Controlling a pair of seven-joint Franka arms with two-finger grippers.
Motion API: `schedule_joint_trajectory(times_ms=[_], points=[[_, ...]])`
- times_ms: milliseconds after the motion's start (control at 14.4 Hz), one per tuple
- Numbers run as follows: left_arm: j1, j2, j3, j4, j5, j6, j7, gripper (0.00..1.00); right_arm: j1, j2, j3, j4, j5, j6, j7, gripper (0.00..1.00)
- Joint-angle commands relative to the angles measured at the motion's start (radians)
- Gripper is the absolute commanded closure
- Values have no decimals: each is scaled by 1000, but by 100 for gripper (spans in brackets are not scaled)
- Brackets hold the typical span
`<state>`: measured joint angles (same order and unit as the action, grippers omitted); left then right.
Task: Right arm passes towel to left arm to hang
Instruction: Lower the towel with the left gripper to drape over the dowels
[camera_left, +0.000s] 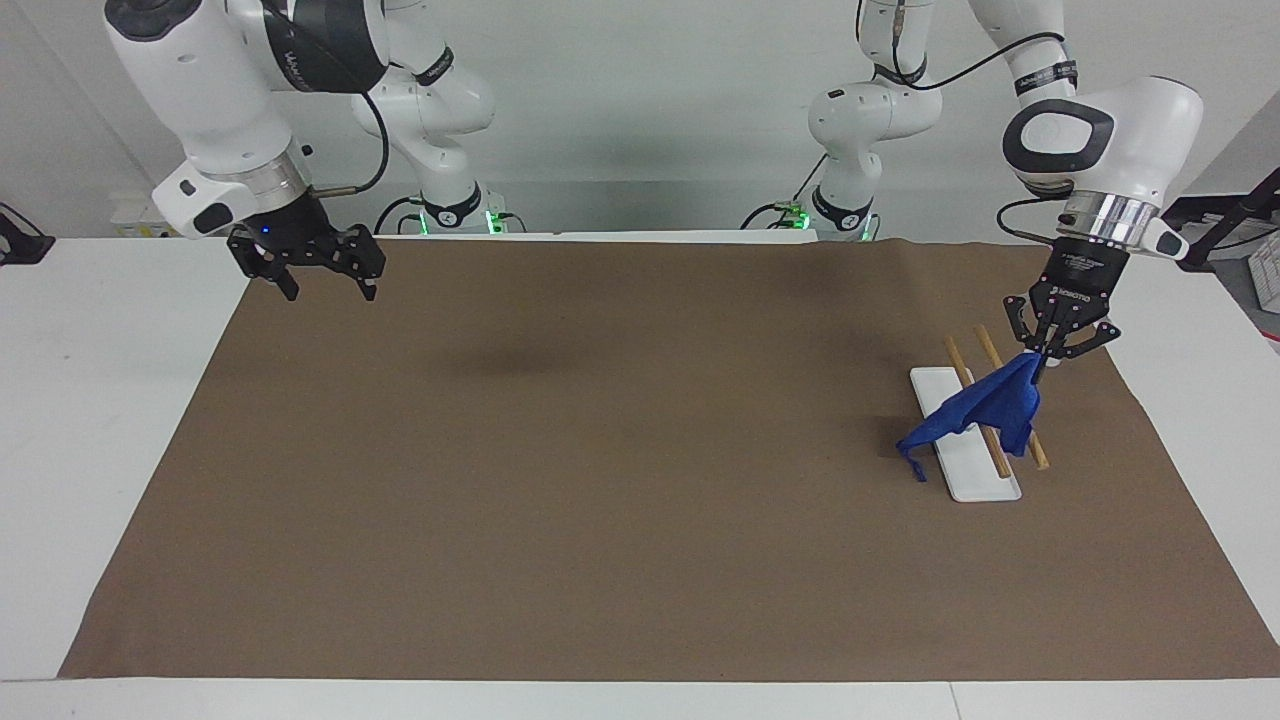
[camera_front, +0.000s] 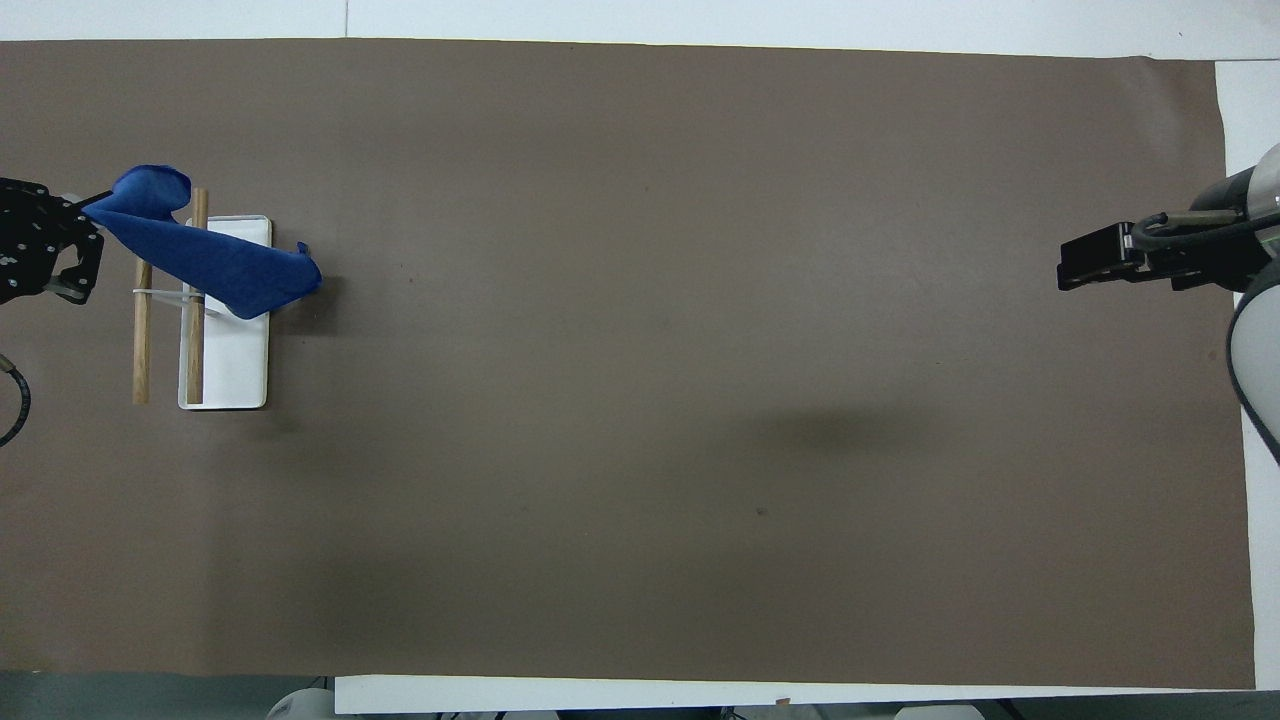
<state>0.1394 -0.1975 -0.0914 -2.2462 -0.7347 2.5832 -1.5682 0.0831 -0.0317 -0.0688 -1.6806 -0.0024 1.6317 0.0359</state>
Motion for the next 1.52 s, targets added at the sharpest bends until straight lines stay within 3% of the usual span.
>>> schedule_joint_trajectory(times_ms=[0,277,485,900,1108,1246,1454], points=[[43,-5,-4,0,34,15,57,100,-14,-24,6,-28,7,17,-25,0],[74,21,-2,37,34,69,177,100,-13,-24,6,-28,7,11,-27,0],[69,85,-4,151,35,80,253,100,-13,-24,6,-28,7,10,-27,0],[60,87,-5,148,23,63,541,100,-13,-24,7,-28,9,7,-25,0],[86,64,12,134,18,-102,794,100,-13,-25,7,-30,9,7,-25,0],[153,40,12,93,18,-126,882,100,-13,-25,7,-30,9,1,-25,0],[161,38,15,74,18,-129,968,100,-13,-25,7,-30,9,-4,-25,0]])
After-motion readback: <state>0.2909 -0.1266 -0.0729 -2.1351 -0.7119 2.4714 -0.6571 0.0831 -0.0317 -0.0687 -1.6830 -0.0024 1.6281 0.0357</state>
